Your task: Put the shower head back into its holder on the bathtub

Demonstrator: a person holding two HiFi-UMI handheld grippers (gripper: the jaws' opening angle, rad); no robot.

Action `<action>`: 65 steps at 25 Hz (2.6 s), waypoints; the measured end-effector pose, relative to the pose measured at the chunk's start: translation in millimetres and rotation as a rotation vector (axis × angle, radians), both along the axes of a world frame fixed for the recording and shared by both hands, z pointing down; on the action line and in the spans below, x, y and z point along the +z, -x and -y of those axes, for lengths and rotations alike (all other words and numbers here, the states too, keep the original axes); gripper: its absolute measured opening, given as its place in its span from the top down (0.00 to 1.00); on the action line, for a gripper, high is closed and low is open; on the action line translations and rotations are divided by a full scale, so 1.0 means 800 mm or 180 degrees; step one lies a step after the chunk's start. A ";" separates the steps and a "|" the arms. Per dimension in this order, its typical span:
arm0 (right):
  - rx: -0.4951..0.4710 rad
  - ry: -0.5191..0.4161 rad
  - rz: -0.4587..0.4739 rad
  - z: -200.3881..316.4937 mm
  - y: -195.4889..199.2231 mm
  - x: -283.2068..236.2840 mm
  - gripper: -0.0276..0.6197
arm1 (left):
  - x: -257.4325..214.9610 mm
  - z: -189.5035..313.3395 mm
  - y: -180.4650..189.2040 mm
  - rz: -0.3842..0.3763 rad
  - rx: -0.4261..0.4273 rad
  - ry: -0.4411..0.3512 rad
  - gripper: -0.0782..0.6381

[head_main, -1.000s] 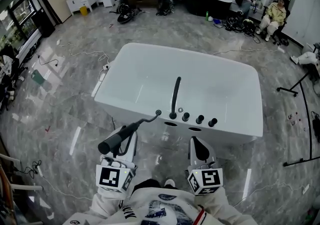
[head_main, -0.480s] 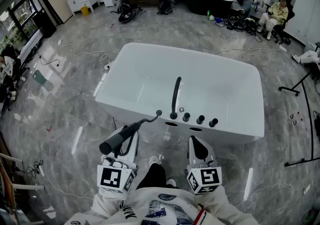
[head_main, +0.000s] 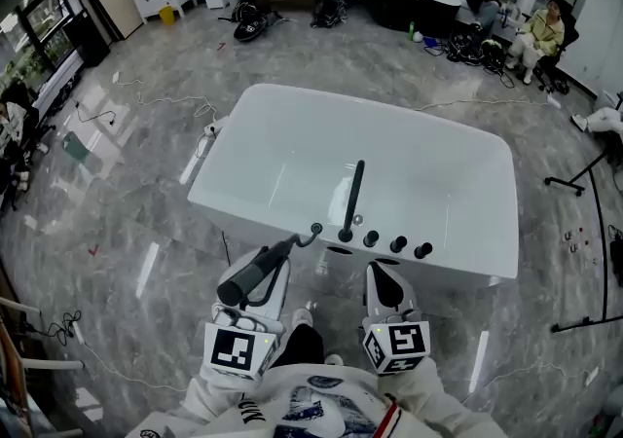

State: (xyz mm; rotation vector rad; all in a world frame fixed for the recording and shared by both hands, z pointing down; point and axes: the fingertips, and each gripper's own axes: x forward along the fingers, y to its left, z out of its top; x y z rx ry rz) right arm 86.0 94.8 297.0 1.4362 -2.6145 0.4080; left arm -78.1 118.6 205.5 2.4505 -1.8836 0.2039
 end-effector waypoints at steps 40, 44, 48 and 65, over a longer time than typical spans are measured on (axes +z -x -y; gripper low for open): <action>0.0259 0.0382 -0.0370 0.106 0.120 0.065 0.95 | 0.086 0.120 0.085 -0.0354 0.0556 0.0397 0.70; 0.0309 0.0369 -0.0385 0.110 0.122 0.064 0.95 | 0.094 0.128 0.089 -0.0352 0.0594 0.0386 0.70; 0.0325 0.0359 -0.0391 0.118 0.126 0.061 0.95 | 0.095 0.137 0.092 -0.0371 0.0610 0.0445 0.70; 0.0321 0.0429 -0.0390 0.136 0.119 0.083 0.95 | 0.142 0.164 0.074 -0.0251 0.0665 0.0577 0.70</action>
